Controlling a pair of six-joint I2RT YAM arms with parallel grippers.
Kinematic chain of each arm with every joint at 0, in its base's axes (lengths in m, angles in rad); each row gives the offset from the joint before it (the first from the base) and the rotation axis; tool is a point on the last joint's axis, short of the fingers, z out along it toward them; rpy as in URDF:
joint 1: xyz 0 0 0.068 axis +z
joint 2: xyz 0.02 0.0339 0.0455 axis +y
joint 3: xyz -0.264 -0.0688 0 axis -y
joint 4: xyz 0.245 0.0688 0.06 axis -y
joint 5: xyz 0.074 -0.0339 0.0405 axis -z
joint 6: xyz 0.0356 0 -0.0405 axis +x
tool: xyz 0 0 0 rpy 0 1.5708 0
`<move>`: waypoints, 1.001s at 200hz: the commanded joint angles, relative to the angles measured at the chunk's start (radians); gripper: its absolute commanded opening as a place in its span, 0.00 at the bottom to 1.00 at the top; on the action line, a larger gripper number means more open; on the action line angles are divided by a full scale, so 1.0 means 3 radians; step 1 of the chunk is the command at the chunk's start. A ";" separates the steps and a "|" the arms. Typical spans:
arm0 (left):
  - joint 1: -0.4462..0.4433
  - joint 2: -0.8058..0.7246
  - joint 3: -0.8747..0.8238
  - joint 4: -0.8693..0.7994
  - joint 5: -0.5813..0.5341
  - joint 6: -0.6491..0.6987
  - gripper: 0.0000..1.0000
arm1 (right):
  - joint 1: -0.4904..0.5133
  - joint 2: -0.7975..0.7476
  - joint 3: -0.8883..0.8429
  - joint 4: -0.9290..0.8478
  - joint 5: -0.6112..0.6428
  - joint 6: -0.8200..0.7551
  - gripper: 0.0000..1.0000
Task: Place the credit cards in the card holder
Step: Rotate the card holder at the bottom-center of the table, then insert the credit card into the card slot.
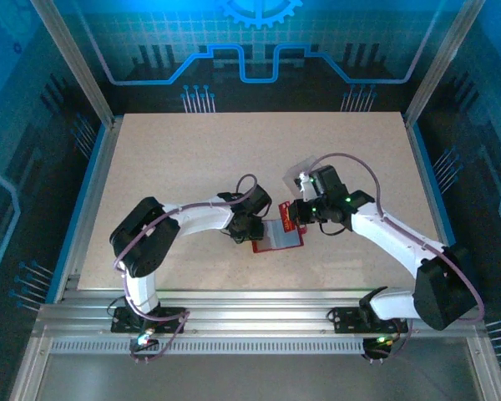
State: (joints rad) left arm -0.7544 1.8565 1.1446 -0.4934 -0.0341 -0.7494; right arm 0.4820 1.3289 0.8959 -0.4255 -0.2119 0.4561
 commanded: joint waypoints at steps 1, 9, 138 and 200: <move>0.0069 0.0101 0.0066 -0.0089 -0.0122 0.0122 0.29 | -0.0115 0.0053 -0.0193 0.0360 -0.0176 0.0183 0.00; 0.0094 0.0110 0.0066 -0.0089 -0.0114 0.0143 0.29 | -0.0155 0.0076 -0.0280 0.0520 -0.0265 0.0258 0.00; 0.0017 -0.0029 -0.0219 0.0090 0.0014 0.0095 0.25 | -0.0252 0.0457 -0.0938 0.1812 -0.0637 0.0821 0.00; -0.0014 -0.0035 -0.0237 0.0111 0.0018 0.0069 0.22 | -0.0257 0.0684 -0.0963 0.2061 -0.0759 0.0922 0.01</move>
State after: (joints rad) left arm -0.7418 1.8370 1.1023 -0.4397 -0.0414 -0.7265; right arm 0.4175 1.5269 0.6147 0.1417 -0.4046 0.7124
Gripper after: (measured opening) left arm 0.228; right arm 0.066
